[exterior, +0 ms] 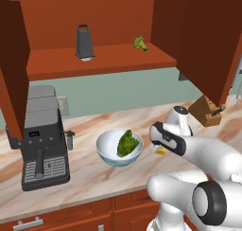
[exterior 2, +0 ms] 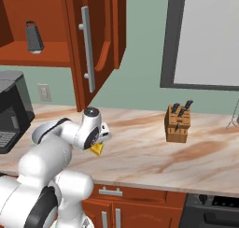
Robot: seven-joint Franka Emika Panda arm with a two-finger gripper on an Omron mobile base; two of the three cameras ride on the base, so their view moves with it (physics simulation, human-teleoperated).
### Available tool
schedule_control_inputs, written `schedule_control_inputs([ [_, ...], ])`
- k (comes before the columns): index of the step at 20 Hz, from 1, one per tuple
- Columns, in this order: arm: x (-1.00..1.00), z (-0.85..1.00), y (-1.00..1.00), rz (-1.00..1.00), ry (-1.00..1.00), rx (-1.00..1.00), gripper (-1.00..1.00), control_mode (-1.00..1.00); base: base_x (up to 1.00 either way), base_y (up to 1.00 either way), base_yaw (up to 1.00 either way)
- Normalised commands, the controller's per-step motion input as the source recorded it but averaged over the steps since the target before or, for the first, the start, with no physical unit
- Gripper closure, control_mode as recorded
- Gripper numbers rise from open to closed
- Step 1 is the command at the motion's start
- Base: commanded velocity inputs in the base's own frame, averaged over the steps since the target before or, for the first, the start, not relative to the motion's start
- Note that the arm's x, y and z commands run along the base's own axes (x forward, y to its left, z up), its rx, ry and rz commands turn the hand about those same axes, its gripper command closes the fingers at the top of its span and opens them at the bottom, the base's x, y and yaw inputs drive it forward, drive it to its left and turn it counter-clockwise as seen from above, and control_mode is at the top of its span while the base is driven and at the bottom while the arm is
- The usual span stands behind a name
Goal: Pick the cheese from the fridge and the cheese grater from the cabinet and place them next to the salad bowl.
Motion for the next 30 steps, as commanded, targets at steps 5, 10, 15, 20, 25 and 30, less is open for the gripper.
schedule_control_inputs([
  [5,-0.11,0.13,0.24,-0.02,0.00,0.00,-1.00,-1.00,0.00,0.00,0.00],
  [10,-0.14,0.39,0.19,-0.04,0.00,0.00,-1.00,-1.00,0.00,0.00,0.00],
  [15,-0.28,0.48,0.24,-0.05,0.00,0.00,-1.00,-1.00,0.00,0.00,0.00],
  [20,-0.31,0.56,0.19,-0.02,0.00,0.00,-1.00,-1.00,0.00,0.00,0.00],
  [25,-0.28,0.45,0.17,-0.07,-0.09,0.00,-1.00,-1.00,0.00,0.00,0.00],
  [30,-0.28,0.43,0.12,-0.13,-0.16,0.00,-1.00,-1.00,0.00,0.00,0.00],
])
